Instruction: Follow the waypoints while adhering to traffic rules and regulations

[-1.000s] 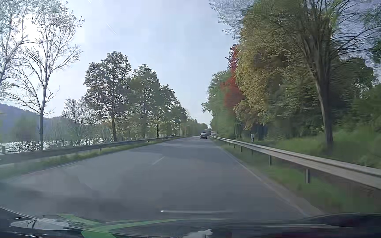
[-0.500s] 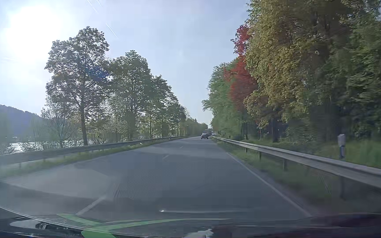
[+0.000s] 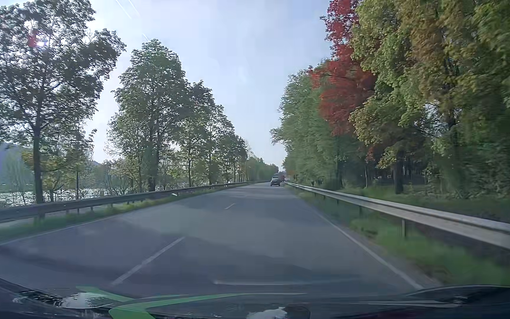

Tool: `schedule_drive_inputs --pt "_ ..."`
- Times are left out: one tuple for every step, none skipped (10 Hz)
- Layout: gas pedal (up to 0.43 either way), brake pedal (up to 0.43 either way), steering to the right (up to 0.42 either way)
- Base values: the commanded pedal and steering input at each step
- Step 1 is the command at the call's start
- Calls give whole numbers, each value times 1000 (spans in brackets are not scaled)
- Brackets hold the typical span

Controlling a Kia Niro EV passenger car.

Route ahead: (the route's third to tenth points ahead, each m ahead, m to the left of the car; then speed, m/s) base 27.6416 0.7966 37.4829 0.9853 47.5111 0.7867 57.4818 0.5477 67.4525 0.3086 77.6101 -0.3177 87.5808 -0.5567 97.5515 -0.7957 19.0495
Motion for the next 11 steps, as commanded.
schedule_drive_inputs --pt "0 0 0" --pt "0 0 0" --pt "0 0 0" --pt "0 0 0" --pt "0 0 0" --pt "0 0 1" --pt "0 0 1" --pt "0 0 1" --pt "0 0 1" --pt "0 0 1" --pt "0 0 1"
